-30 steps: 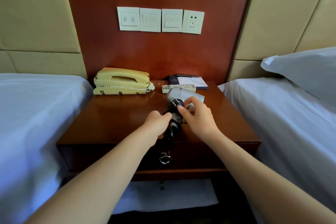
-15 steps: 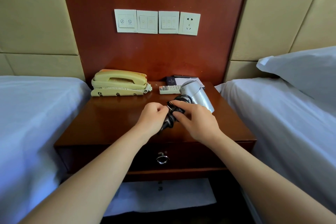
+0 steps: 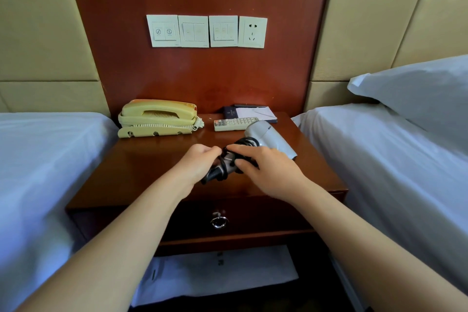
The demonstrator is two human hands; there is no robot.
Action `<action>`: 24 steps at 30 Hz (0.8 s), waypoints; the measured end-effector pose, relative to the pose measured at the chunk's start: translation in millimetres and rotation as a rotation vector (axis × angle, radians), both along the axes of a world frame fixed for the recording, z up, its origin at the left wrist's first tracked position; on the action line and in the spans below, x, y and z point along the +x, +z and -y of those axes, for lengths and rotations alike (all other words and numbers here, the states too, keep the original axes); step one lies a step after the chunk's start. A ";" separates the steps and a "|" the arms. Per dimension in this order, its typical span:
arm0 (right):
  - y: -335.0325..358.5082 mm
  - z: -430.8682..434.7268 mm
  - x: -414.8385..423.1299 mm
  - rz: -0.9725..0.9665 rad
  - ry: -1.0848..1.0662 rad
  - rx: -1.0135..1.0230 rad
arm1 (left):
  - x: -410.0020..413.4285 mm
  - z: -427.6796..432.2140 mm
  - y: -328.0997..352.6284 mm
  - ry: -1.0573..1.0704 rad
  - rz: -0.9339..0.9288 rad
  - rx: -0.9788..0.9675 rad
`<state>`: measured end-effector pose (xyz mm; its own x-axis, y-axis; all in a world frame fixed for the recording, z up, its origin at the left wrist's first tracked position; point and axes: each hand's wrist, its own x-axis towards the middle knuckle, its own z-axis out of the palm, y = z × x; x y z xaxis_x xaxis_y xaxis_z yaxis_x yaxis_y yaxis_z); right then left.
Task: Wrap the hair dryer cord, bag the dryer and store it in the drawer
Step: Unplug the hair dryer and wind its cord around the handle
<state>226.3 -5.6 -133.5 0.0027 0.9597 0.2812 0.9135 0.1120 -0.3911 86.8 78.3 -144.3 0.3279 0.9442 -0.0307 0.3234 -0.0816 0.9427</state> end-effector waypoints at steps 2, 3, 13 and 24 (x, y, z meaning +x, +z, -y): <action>2.6 1.4 0.4 0.085 -0.050 -0.008 | 2.3 2.5 0.8 -0.058 -0.072 0.051; 4.6 3.1 0.2 0.124 -0.070 -0.003 | 3.3 4.2 1.7 -0.080 -0.106 0.079; 23.2 12.7 -8.2 0.203 -0.027 -0.046 | -3.0 9.7 -1.8 -0.157 -0.187 0.093; 22.9 0.1 1.7 0.121 0.059 -0.186 | 6.3 8.5 -0.5 -0.133 -0.132 -0.071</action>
